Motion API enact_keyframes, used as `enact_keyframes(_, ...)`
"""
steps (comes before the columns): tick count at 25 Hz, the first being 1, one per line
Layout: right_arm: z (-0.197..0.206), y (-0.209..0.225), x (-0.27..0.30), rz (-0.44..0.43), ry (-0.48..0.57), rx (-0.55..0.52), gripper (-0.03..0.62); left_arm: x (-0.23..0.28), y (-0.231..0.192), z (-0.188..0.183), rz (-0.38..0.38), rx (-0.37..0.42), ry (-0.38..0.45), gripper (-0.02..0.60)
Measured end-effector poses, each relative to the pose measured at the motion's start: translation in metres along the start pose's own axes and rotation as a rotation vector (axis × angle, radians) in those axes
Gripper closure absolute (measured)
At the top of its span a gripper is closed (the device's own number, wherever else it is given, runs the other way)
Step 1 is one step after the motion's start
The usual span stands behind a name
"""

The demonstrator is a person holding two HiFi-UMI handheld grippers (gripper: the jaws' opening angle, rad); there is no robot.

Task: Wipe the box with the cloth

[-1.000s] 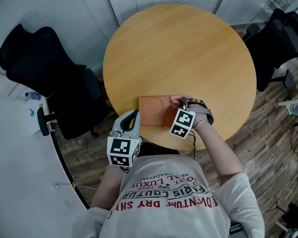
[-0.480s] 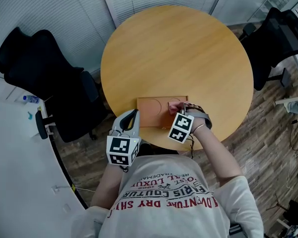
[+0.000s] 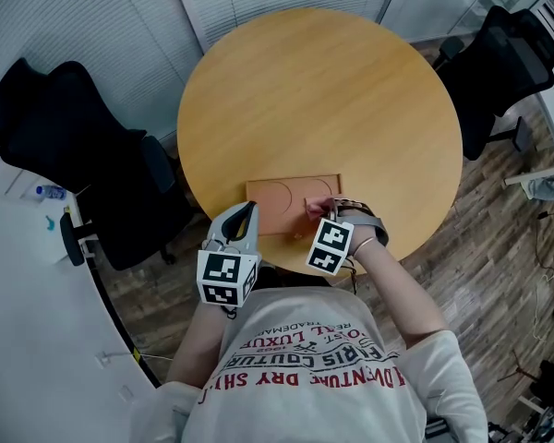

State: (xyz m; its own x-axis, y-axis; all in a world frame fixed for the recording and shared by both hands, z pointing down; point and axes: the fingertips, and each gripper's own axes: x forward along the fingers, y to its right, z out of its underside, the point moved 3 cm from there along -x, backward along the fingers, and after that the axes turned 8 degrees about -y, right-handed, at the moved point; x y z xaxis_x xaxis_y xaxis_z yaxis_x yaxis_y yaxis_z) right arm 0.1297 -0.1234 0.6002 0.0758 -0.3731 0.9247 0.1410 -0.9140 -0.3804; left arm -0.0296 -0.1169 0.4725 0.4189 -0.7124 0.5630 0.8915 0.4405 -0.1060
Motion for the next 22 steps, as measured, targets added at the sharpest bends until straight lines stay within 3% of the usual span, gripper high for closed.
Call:
enact_keyframes(18,0.02,-0.038,-0.016,-0.112,-0.018,0.047,0.565,0.0,0.007,0.005,0.046,0.03,-0.01,0.572)
enact_keyframes(22,0.022,-0.058,-0.019,-0.249,-0.06,0.021,0.565,-0.001,0.007,0.009,0.047,0.028,-0.016,0.572)
